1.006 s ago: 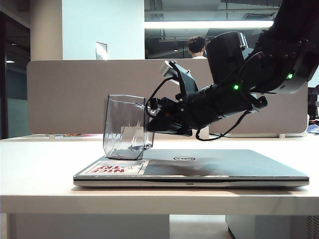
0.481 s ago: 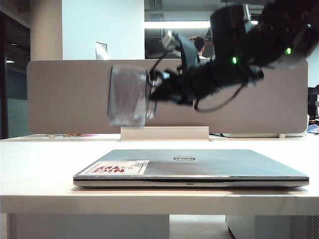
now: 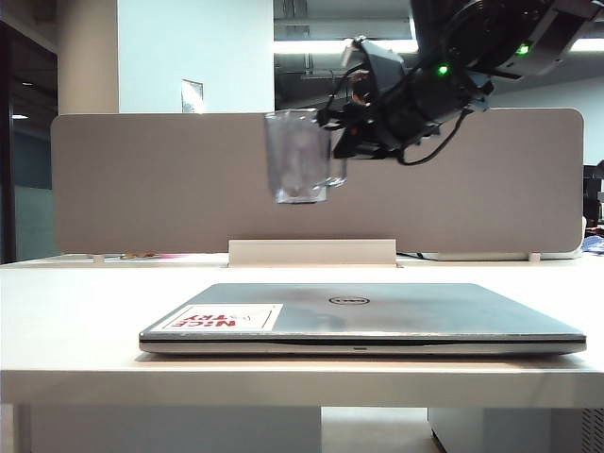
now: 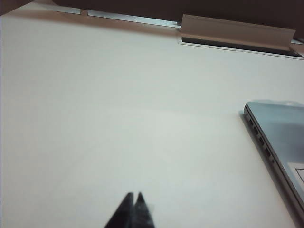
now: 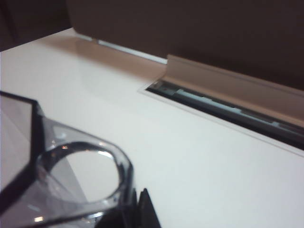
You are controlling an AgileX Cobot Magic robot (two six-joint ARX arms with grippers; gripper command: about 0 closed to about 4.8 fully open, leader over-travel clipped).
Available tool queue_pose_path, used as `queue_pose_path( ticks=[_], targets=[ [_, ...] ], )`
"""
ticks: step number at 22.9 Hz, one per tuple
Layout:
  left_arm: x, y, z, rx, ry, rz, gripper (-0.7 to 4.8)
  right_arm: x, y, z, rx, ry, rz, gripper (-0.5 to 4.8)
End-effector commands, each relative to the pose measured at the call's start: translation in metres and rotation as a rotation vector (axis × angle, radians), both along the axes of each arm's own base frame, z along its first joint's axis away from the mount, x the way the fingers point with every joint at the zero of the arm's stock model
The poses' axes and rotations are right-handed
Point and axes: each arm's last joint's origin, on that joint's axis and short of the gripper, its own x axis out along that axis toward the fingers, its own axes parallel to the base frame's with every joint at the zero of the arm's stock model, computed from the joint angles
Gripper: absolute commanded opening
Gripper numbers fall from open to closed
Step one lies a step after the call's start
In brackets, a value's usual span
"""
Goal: Pick up the water cup and place it on the side of the laptop away from you.
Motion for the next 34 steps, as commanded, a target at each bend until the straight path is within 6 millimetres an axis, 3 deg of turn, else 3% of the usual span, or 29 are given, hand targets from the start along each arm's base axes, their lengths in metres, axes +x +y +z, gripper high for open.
queue_pose_path(
  ticks=[1,7,12,22,34],
  targets=[
    [0.000,0.000,0.000,-0.003,0.002,0.000,-0.06,0.015,-0.037,0.005,0.007,-0.025,-0.068,-0.07],
    [0.000,0.000,0.000,-0.003,0.004,0.000,-0.06,0.027,-0.080,-0.002,0.034,0.003,0.003,-0.07],
    [0.000,0.000,0.000,-0.002,0.009,0.001,-0.06,0.036,-0.099,-0.017,0.024,0.022,-0.009,-0.07],
    [0.000,0.000,0.000,-0.003,0.010,0.001,-0.06,0.062,-0.093,-0.064,0.021,-0.054,0.017,-0.07],
    [0.000,0.000,-0.001,-0.003,0.023,0.001,-0.06,0.098,-0.088,-0.073,0.002,-0.042,0.038,-0.06]
  ],
)
